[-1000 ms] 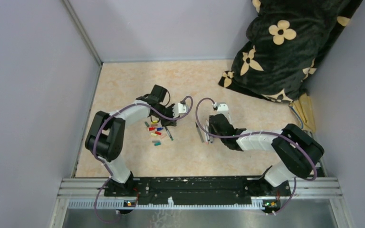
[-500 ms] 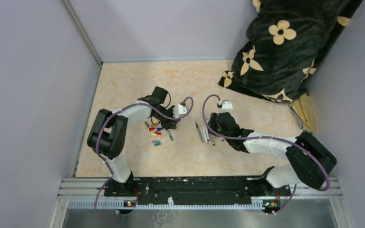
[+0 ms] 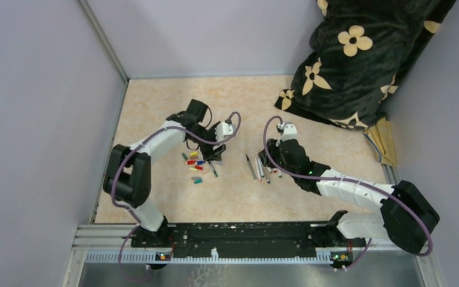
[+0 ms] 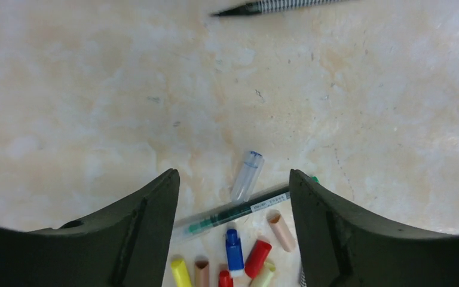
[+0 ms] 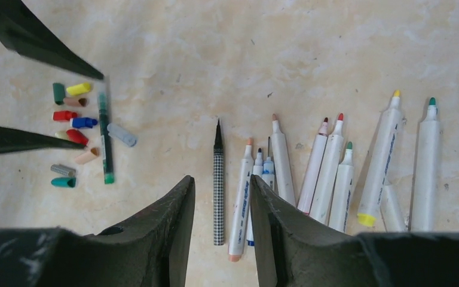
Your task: Open the pen caps
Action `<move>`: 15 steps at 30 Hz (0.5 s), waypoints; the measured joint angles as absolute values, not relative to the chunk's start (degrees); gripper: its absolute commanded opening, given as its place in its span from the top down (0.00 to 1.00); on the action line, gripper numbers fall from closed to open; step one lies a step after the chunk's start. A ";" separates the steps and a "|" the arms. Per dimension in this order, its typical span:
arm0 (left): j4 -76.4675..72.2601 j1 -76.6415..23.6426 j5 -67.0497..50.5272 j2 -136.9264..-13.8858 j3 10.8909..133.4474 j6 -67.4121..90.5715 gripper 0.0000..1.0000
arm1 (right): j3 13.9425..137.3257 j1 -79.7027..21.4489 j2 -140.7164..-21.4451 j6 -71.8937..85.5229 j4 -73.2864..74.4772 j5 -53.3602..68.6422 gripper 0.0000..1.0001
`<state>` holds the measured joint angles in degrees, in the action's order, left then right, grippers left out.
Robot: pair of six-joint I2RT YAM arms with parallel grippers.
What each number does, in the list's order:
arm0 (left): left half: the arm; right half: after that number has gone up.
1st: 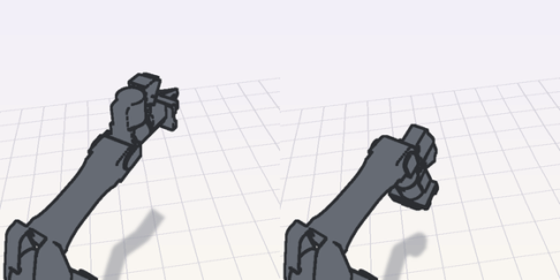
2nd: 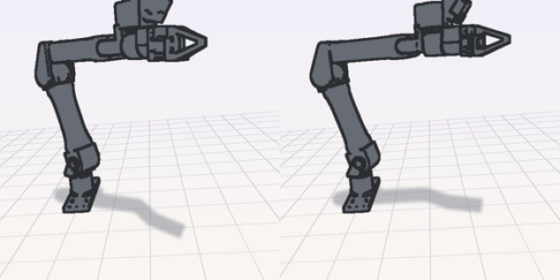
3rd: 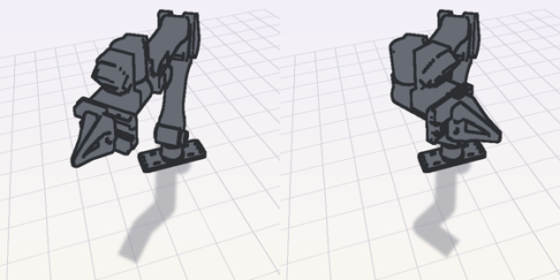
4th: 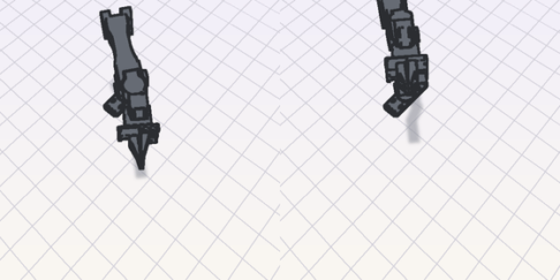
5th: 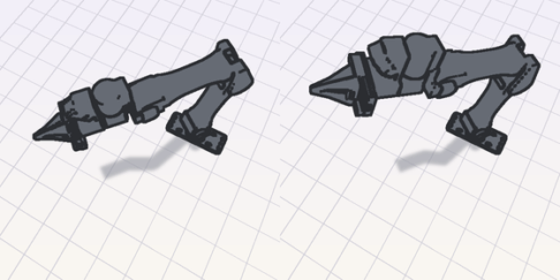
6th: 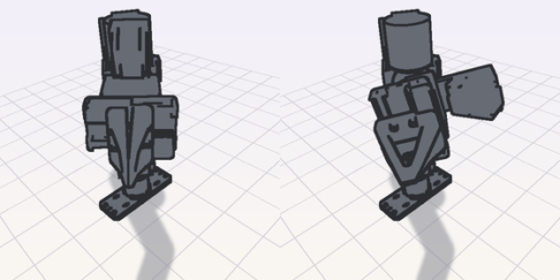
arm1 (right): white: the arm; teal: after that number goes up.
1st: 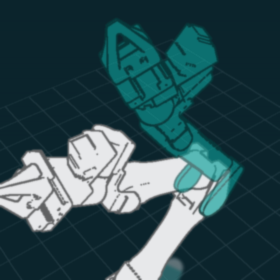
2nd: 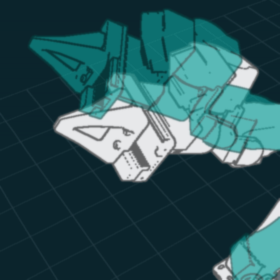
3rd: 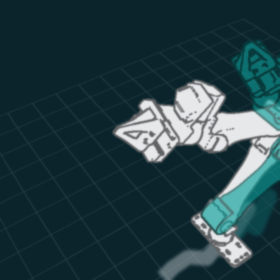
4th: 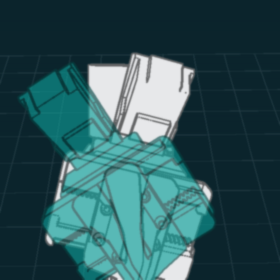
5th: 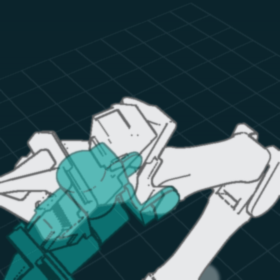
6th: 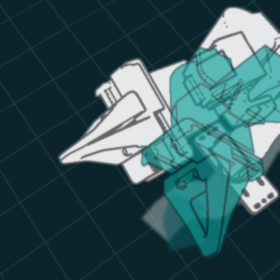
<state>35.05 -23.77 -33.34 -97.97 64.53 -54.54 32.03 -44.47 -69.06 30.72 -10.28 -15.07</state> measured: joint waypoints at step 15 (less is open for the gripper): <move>38.13 -0.49 -35.20 -73.78 73.34 -45.45 0.01 | 49.04 -56.34 -89.65 25.21 -11.14 -9.26 0.68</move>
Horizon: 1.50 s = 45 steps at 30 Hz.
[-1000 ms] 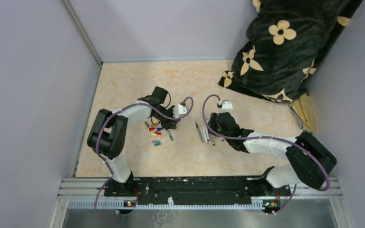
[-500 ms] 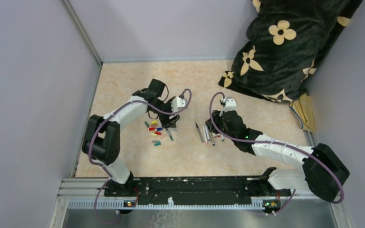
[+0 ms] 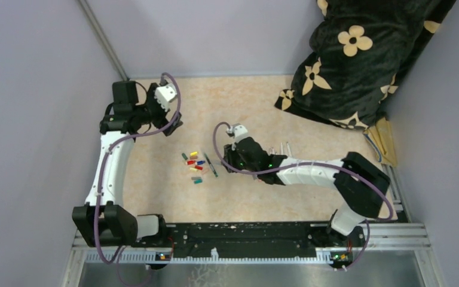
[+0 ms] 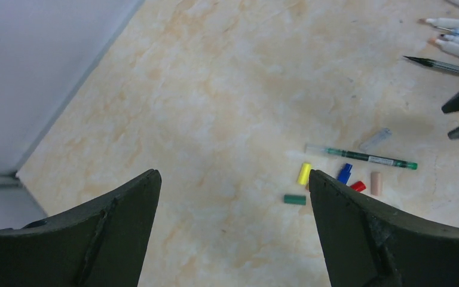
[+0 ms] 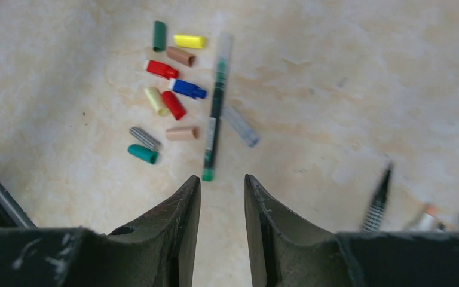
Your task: Open the pen caps
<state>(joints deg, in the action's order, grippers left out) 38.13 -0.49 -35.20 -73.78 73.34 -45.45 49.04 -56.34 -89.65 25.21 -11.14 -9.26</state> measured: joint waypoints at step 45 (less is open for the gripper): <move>45.32 8.40 -41.19 -72.88 66.39 -49.89 0.01 | 58.00 -61.76 -103.20 18.09 -6.74 -11.40 1.00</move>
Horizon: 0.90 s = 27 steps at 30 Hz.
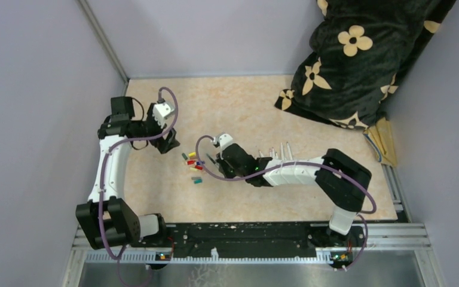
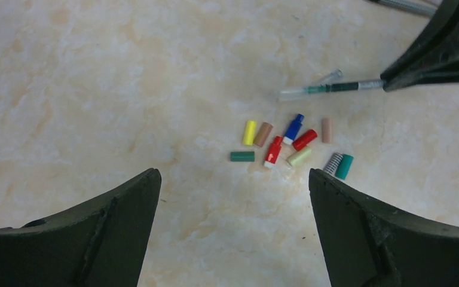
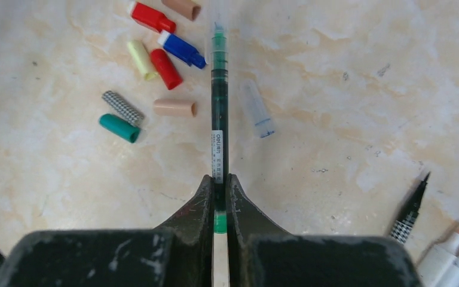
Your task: Open the pen caps
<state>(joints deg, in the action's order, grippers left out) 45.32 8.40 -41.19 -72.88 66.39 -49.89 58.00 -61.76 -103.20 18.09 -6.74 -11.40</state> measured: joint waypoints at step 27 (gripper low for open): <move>56.71 -14.90 -43.92 -61.01 51.51 -91.85 0.13 | 49.47 -50.33 -82.94 22.74 -0.08 35.31 1.00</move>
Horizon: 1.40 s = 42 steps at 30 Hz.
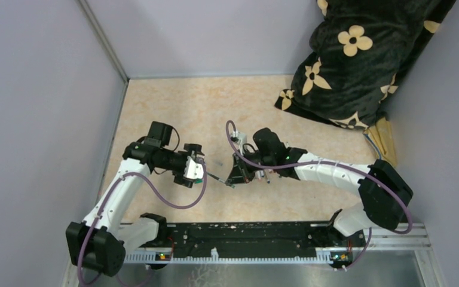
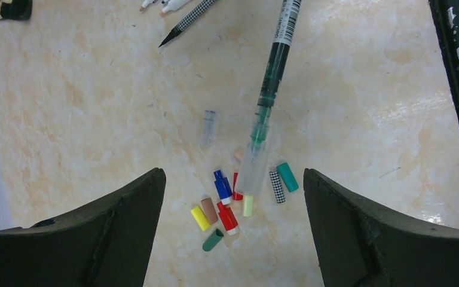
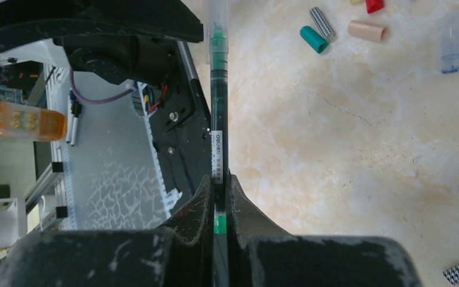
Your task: Open the pen caps
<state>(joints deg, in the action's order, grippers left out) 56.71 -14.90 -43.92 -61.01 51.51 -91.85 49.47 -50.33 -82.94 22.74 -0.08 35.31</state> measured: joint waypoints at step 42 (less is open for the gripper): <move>52.14 -25.06 -32.38 -66.43 53.78 -84.33 1.00 | 52.64 -48.99 -94.67 35.00 -15.00 41.78 1.00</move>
<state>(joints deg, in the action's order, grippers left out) 52.14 -25.06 -32.38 -66.43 53.78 -84.33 52.64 -48.99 -94.67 35.00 -15.00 41.78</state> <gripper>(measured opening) 0.223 0.095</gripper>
